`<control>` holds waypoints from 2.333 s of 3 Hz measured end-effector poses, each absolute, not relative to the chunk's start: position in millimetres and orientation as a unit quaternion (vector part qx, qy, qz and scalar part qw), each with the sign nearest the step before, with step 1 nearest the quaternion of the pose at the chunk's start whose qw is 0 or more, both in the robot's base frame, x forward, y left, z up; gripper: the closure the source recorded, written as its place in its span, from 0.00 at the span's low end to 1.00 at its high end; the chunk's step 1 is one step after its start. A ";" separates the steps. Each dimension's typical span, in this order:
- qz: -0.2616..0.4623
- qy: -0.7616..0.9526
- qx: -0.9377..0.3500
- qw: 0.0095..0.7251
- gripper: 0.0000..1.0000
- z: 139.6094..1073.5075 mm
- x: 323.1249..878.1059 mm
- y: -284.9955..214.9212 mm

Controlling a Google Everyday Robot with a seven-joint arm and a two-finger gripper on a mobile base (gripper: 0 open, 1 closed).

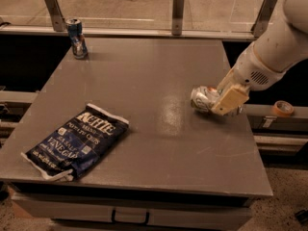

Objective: Move 7up can near blue chip bag

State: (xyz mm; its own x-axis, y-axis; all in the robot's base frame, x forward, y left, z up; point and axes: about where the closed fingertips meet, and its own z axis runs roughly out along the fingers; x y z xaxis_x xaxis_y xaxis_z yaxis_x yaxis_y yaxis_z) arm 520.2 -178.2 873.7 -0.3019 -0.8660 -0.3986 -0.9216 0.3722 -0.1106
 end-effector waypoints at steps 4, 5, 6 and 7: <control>0.101 0.722 -0.644 0.233 1.00 891.7 501.8 -90.1; 0.133 0.676 -0.685 0.237 1.00 887.5 483.4 -36.5; 0.151 0.636 -0.720 0.233 0.82 879.6 466.8 6.7; 0.157 0.625 -0.730 0.227 0.59 866.3 462.8 23.6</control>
Offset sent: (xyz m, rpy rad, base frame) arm 0.0021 -0.0017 0.0366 0.0069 -0.0761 0.0192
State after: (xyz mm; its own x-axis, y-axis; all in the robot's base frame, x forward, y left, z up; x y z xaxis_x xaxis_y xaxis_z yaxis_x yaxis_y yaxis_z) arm 462.8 23.6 866.3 0.1686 -0.8415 -0.5133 -0.9842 -0.1155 -0.1339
